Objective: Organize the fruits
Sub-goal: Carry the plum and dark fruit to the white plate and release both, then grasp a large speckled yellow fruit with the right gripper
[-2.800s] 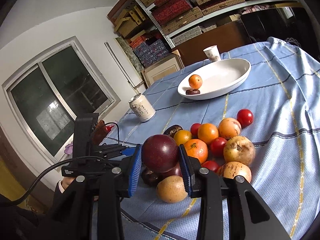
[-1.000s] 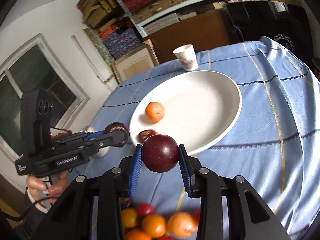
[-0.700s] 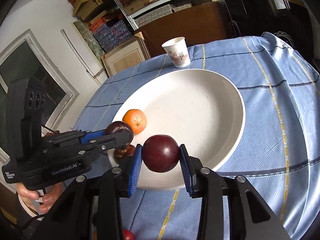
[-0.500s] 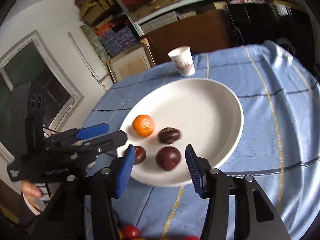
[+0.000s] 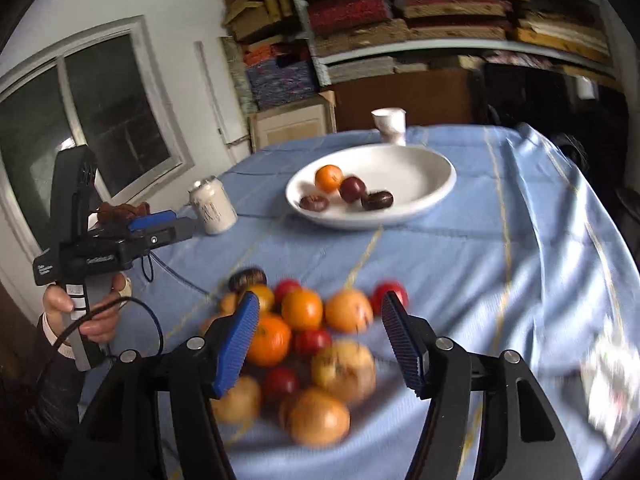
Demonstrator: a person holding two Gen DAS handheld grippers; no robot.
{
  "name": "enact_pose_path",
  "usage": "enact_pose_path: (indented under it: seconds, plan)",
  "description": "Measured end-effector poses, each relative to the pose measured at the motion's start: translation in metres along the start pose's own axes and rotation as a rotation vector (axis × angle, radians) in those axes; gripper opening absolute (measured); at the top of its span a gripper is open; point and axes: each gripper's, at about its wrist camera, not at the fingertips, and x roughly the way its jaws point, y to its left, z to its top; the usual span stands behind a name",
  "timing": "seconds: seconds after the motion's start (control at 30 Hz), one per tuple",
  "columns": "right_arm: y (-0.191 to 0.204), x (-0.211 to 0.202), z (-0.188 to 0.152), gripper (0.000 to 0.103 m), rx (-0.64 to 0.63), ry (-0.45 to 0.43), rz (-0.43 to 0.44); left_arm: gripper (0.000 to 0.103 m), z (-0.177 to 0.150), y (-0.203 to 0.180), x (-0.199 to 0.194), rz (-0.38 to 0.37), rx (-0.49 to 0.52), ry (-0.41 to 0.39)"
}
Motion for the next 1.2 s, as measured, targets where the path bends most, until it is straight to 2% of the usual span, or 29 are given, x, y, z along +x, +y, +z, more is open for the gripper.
enact_pose_path:
  seconds: [0.07, 0.23, 0.4, 0.53, 0.63, 0.77, 0.9, 1.2]
  plan:
    - [-0.003, -0.007, -0.019, 0.064, 0.063, 0.008, 0.028, 0.098, -0.005, 0.002, 0.007, 0.038, -0.001, 0.029]
    - [0.008, -0.009, -0.040, 0.065, 0.058, 0.035, -0.005, 0.098, -0.010, 0.005, 0.011, 0.021, -0.024, 0.065]
    - [0.016, 0.003, -0.041, 0.065, 0.019, 0.081, -0.046, 0.098, -0.013, 0.007, 0.013, 0.006, -0.031, 0.106]
    - [0.009, 0.011, -0.040, 0.065, 0.064, 0.110, -0.060, 0.098, -0.017, 0.007, 0.009, -0.017, -0.036, 0.106]
    - [0.008, 0.016, -0.040, 0.059, 0.074, 0.127, -0.056, 0.098, -0.025, 0.006, 0.010, -0.015, -0.010, 0.128]
    - [0.006, 0.024, -0.040, 0.051, 0.086, 0.161, -0.050, 0.098, -0.032, 0.011, 0.007, -0.041, -0.031, 0.146]
    - [0.001, 0.026, -0.040, 0.048, 0.112, 0.166, -0.034, 0.098, -0.034, 0.014, 0.000, -0.042, -0.039, 0.120]
    - [0.001, 0.027, -0.041, 0.047, 0.118, 0.169, -0.030, 0.098, -0.048, 0.021, 0.002, -0.047, -0.064, 0.155]
